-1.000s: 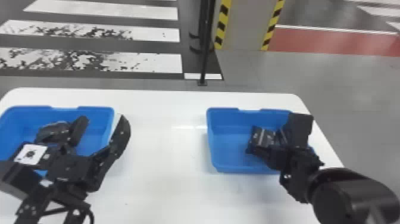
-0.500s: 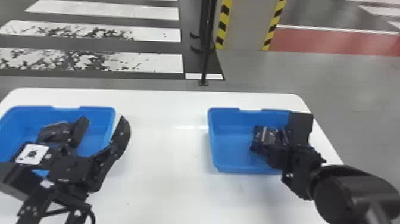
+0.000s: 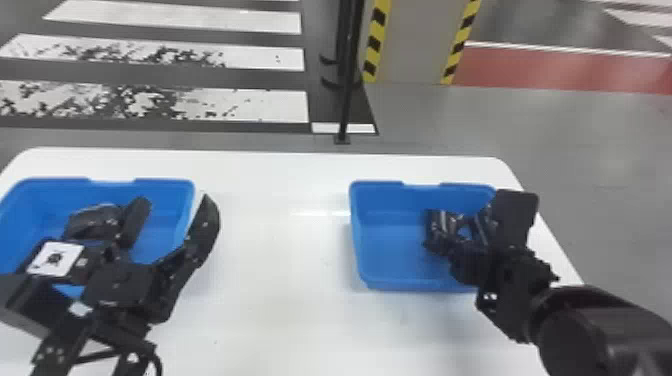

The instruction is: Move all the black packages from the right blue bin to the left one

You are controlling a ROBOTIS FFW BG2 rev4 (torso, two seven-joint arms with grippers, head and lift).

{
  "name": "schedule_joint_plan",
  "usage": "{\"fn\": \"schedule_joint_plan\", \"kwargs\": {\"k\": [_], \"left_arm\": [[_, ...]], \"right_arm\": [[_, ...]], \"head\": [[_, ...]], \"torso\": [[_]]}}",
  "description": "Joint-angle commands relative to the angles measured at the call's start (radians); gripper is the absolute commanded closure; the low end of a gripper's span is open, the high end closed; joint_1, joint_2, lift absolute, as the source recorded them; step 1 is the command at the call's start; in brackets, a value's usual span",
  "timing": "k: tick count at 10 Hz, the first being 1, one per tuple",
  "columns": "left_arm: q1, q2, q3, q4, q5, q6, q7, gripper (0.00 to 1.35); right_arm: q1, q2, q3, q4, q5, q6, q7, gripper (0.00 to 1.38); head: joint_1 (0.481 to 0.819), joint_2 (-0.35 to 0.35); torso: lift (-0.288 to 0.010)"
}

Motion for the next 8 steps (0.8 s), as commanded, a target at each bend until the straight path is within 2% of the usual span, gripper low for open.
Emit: {"fn": "schedule_joint_plan", "kwargs": {"k": [1,2,3,5,6,7,8], "left_arm": [[0.000,0.000,0.001,0.002,0.007,-0.003,-0.002,0.24],[0.000,0.000,-0.003,0.004,0.017,-0.008,0.000,0.24],[-0.003,0.000,-0.009,0.004,0.039,-0.011,0.000,0.24],[-0.005,0.000,-0.017,0.014,0.115,-0.006,0.000,0.24],[-0.003,0.000,-0.021,0.014,0.145,-0.006,0.000,0.24],[-0.010,0.002,-0.037,0.014,0.190,-0.011,0.000,0.24],[-0.018,0.008,-0.071,0.014,0.258,-0.003,-0.003,0.24]], "right_arm": [[0.026,-0.001,-0.012,-0.031,-0.019,-0.028,0.029,1.26],[0.039,-0.001,-0.032,-0.053,-0.019,-0.031,0.075,1.25],[0.048,-0.001,-0.070,-0.058,-0.017,-0.060,0.166,1.25],[0.029,-0.002,-0.176,0.011,-0.040,-0.124,0.508,1.25],[0.029,-0.007,-0.182,0.001,-0.042,-0.136,0.612,1.25],[0.029,-0.010,-0.168,-0.021,-0.042,-0.156,0.686,1.25],[0.009,-0.027,-0.114,-0.026,-0.072,-0.178,0.752,1.25]], "head": [[0.695,-0.118],[0.695,-0.114],[0.695,-0.107],[0.695,-0.098],[0.695,-0.096],[0.695,-0.090],[0.695,-0.075]], "torso": [[-0.169],[-0.169],[-0.169],[-0.169],[-0.169],[-0.169],[-0.169]]}}
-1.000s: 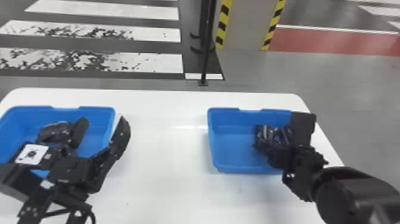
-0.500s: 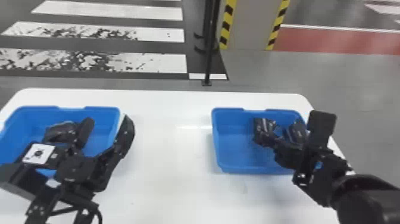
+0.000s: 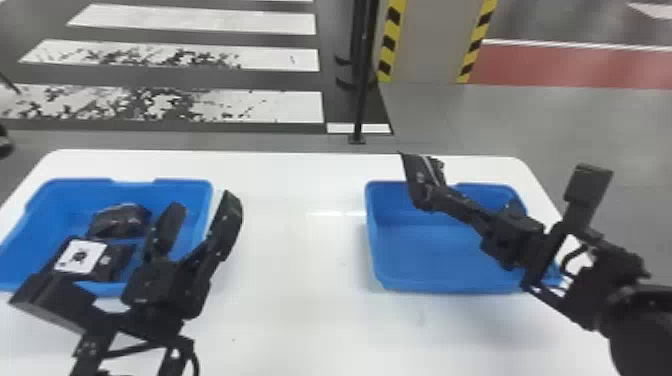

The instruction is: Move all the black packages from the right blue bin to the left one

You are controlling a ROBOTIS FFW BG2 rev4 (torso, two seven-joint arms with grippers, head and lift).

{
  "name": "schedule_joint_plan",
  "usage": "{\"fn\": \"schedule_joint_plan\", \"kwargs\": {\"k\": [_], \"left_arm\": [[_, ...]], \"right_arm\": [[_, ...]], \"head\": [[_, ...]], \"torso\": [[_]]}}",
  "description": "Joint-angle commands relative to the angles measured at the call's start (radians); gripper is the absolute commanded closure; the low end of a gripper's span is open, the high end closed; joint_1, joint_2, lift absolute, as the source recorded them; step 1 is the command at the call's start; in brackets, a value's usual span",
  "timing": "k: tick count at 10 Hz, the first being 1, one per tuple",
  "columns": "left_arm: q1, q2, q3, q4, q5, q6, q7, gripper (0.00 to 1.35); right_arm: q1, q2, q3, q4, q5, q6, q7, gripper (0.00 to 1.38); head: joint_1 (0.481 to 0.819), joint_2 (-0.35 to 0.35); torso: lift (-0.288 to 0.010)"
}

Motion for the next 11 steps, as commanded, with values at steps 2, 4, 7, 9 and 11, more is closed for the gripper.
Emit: {"fn": "schedule_joint_plan", "kwargs": {"k": [2,4,7,9,11], "left_arm": [[-0.024,0.011,-0.054,0.000,0.143,0.005,-0.028,0.24],[-0.037,0.014,-0.072,-0.005,0.153,-0.002,-0.034,0.24],[-0.047,0.015,-0.070,-0.005,0.107,0.025,-0.034,0.24],[-0.051,0.014,-0.064,-0.005,0.075,0.008,-0.034,0.24],[-0.051,0.014,-0.068,-0.005,0.079,0.018,-0.037,0.24]], "right_arm": [[-0.126,-0.059,0.188,0.133,-0.133,-0.026,0.151,1.25],[-0.151,-0.068,0.296,0.096,-0.161,-0.026,0.161,1.25],[-0.197,-0.083,0.441,0.086,-0.205,-0.038,0.161,1.25],[-0.210,-0.086,0.481,0.094,-0.217,-0.043,0.161,1.25],[-0.220,-0.091,0.497,0.103,-0.221,-0.046,0.161,1.25]], "head": [[0.695,-0.034],[0.695,0.044],[0.695,0.115],[0.695,0.163],[0.695,0.179]], "torso": [[-0.169],[-0.169],[-0.169],[-0.169],[-0.169]]}}
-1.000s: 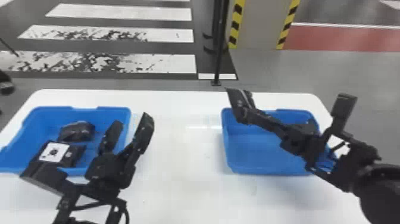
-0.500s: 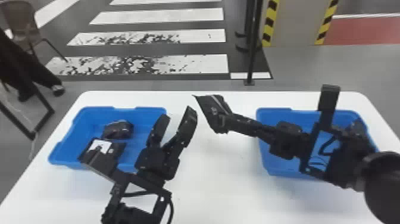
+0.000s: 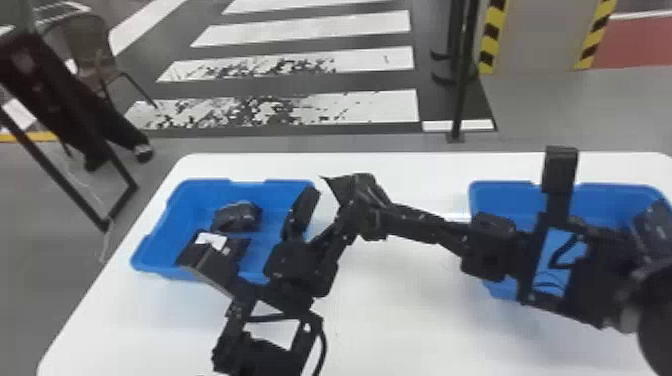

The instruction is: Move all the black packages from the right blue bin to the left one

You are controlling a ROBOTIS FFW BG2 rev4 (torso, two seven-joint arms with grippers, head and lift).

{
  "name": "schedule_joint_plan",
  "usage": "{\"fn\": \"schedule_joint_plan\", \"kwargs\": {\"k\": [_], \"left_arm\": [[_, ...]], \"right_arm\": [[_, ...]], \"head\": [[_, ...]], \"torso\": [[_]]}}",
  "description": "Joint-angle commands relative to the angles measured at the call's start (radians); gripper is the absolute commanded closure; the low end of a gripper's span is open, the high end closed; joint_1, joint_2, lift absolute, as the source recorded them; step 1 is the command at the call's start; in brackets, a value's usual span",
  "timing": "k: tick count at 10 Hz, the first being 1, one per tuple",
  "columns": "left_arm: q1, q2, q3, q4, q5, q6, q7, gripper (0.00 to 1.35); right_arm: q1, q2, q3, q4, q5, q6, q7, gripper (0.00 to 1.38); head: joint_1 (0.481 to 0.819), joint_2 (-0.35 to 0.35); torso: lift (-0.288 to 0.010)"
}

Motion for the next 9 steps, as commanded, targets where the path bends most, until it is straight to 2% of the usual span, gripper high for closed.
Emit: {"fn": "schedule_joint_plan", "kwargs": {"k": [1,3,4,5,6,7,9], "left_arm": [[-0.005,0.000,0.001,0.000,0.004,0.036,-0.011,0.24],[-0.005,0.000,0.001,0.000,0.004,0.048,-0.018,0.27],[-0.005,0.000,0.005,0.000,-0.002,0.044,-0.019,0.48],[-0.007,-0.008,0.033,-0.002,-0.083,0.021,-0.010,1.01],[-0.007,-0.009,0.043,-0.015,-0.103,0.048,-0.010,1.20],[-0.007,-0.009,0.045,-0.020,-0.097,0.073,-0.010,1.21],[-0.012,-0.005,0.035,-0.091,-0.069,0.269,-0.047,1.21]], "right_arm": [[-0.008,-0.001,0.020,0.003,-0.008,-0.001,0.000,1.25],[-0.018,-0.003,0.036,0.013,-0.012,-0.013,0.000,1.25],[-0.018,-0.003,0.036,0.013,-0.010,-0.013,0.000,1.25],[-0.018,-0.001,0.036,0.020,-0.010,-0.020,0.000,1.25],[-0.021,-0.001,0.036,0.025,-0.010,-0.025,0.000,1.25],[-0.023,-0.001,0.036,0.033,-0.008,-0.030,0.000,1.25],[-0.043,0.002,0.048,0.062,-0.008,-0.052,-0.010,1.25]], "head": [[0.695,0.183],[0.695,0.184],[0.695,0.185],[0.695,0.185],[0.695,0.192],[0.695,0.199],[0.695,0.183]], "torso": [[-0.169],[-0.169],[-0.169],[-0.169],[-0.169],[-0.169],[-0.169]]}}
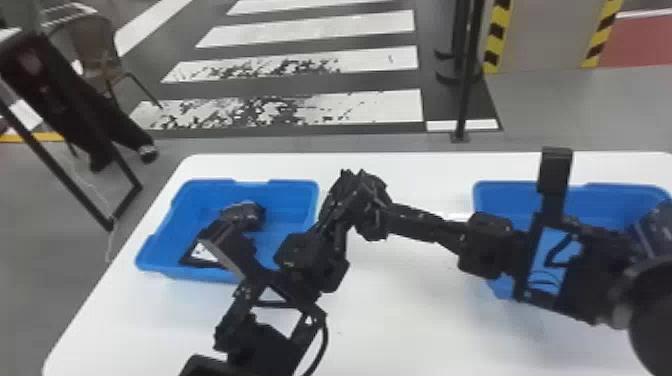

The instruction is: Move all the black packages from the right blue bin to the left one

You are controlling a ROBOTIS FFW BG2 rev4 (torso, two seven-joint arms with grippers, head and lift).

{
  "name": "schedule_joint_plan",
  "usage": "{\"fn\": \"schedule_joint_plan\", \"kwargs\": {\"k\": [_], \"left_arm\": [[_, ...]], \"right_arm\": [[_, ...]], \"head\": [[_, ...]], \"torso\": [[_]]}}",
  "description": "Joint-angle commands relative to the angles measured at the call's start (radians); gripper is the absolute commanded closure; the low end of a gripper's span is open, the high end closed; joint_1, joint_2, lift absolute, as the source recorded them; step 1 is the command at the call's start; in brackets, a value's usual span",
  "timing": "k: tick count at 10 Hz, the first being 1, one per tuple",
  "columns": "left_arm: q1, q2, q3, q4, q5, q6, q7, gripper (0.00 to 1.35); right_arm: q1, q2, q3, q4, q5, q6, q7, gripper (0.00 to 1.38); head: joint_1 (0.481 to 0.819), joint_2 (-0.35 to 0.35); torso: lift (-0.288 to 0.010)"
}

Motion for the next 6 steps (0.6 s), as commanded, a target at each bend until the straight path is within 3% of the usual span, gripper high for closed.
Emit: {"fn": "schedule_joint_plan", "kwargs": {"k": [1,2,3,5,6], "left_arm": [[-0.009,0.008,-0.014,-0.054,0.004,0.127,-0.021,1.21],[-0.012,0.012,-0.020,-0.066,0.006,0.142,-0.027,1.21],[-0.007,0.010,-0.014,-0.066,0.012,0.113,-0.029,1.21],[0.003,-0.002,0.042,-0.066,-0.016,0.061,-0.017,1.21],[0.010,-0.013,0.090,-0.064,-0.067,0.039,0.003,1.21]], "right_arm": [[-0.025,0.005,0.017,0.025,-0.001,-0.018,-0.002,1.25],[-0.035,0.005,0.025,0.035,-0.003,-0.033,-0.005,1.25],[-0.040,0.006,0.029,0.059,-0.023,-0.057,-0.007,1.14],[-0.042,0.006,0.033,0.106,-0.069,-0.087,-0.007,0.30],[-0.042,0.006,0.033,0.113,-0.077,-0.091,-0.007,0.02]], "head": [[0.695,0.169],[0.695,0.143],[0.695,0.129],[0.695,0.131],[0.695,0.147]], "torso": [[-0.169],[-0.169],[-0.169],[-0.169],[-0.169]]}}
